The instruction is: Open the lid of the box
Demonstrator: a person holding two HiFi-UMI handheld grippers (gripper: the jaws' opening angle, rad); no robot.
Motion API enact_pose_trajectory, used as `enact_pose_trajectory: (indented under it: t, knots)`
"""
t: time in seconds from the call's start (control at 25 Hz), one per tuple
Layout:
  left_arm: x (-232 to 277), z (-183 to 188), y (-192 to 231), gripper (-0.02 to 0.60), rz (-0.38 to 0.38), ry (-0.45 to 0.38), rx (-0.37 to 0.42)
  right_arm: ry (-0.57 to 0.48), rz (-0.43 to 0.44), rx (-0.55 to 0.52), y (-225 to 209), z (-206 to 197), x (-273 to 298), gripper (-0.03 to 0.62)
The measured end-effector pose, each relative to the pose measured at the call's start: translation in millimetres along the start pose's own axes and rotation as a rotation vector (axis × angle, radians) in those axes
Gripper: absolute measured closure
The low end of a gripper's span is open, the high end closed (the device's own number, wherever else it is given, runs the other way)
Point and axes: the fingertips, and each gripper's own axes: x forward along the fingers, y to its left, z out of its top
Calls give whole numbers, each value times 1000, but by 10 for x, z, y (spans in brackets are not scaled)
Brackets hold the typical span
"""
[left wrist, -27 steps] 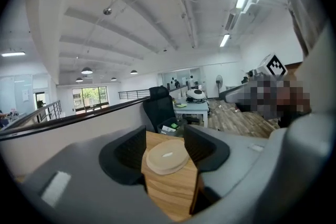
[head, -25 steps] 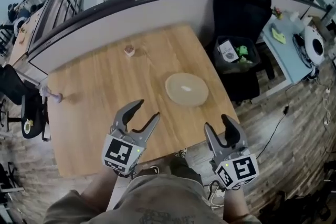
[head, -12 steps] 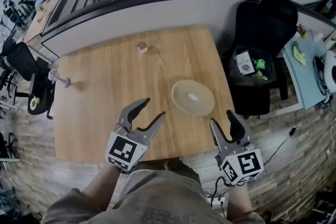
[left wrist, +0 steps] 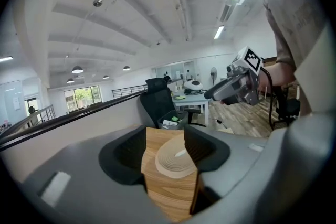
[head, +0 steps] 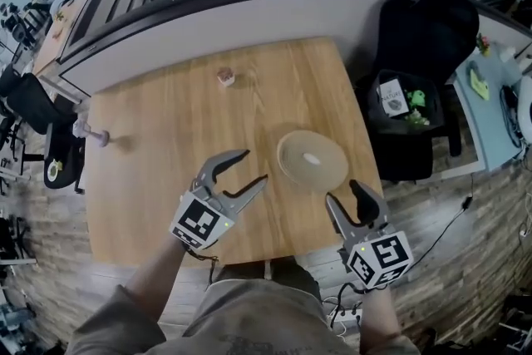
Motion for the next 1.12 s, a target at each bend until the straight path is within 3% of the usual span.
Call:
enact_pose_trajectory:
  t: [0.36, 0.68, 0.96, 1.12]
  knots:
    - [656, -756, 227, 300, -233, 26, 113, 135, -10, -21, -3, -544, 588, 382]
    - [1254, -1778, 138, 252, -416, 165, 214, 226, -31, 15, -100, -1093, 932, 382]
    - [1580, -2002, 118, 193, -525, 125, 115, 282, -27, -4, -139, -1394, 1213, 382]
    - [1696, -2270, 16, 193, -597, 171, 222, 343, -18, -42, -158, -1532, 1352, 382]
